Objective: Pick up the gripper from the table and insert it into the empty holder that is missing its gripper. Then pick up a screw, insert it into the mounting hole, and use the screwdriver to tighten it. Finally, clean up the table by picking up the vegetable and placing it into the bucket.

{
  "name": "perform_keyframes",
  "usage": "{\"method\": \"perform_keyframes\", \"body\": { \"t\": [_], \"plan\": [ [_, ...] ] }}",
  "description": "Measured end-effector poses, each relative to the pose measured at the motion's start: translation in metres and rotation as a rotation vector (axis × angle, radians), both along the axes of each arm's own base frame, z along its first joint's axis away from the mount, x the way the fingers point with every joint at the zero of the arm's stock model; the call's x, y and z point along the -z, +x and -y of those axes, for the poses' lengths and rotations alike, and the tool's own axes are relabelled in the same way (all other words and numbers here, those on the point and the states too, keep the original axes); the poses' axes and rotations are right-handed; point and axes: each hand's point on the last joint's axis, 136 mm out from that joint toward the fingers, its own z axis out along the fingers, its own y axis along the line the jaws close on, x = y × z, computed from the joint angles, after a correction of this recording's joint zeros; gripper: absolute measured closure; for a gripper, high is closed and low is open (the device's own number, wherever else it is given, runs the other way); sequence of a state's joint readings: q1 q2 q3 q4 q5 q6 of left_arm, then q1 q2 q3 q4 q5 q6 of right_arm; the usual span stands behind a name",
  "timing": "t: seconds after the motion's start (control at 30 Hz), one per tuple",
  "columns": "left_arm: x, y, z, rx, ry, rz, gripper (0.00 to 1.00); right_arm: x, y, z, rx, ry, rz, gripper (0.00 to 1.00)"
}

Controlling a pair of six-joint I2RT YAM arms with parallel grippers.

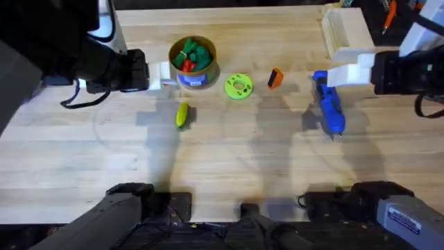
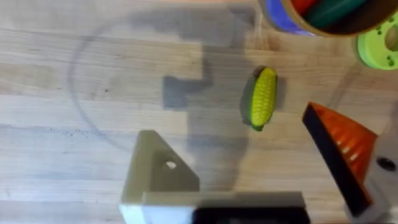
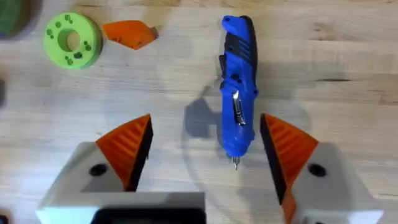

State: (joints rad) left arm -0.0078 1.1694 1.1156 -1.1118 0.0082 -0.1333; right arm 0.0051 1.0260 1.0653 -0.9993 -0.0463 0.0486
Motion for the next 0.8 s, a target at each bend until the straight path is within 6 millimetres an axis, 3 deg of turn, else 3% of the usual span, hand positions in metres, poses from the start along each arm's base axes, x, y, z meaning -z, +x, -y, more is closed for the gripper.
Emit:
{"method": "perform_keyframes", "body": {
  "t": [0.2,0.23,0.43,0.5,0.63,0.8],
  "plan": [
    [0.007,-0.002,0.002,0.026,0.002,-0.037,0.015,0.000,0.000,0.000,0.000,0.000,0.000,0.010],
    [0.020,-0.020,0.025,0.099,-0.025,-0.149,0.015,0.000,0.000,0.000,0.000,0.000,0.000,0.010],
    [0.047,-0.013,0.049,0.120,-0.048,-0.244,0.015,0.000,0.000,0.000,0.000,0.000,0.000,0.010],
    [0.061,-0.008,0.052,0.113,-0.051,-0.247,0.015,0.000,0.000,0.000,0.000,0.000,0.000,0.010],
    [0.094,-0.017,0.050,0.096,-0.050,-0.294,0.015,0.000,0.000,0.000,0.000,0.000,0.000,0.010],
    [0.114,-0.020,0.049,0.107,-0.047,-0.291,0.016,0.000,0.000,0.000,0.000,0.000,0.000,0.010]
  ]
}}
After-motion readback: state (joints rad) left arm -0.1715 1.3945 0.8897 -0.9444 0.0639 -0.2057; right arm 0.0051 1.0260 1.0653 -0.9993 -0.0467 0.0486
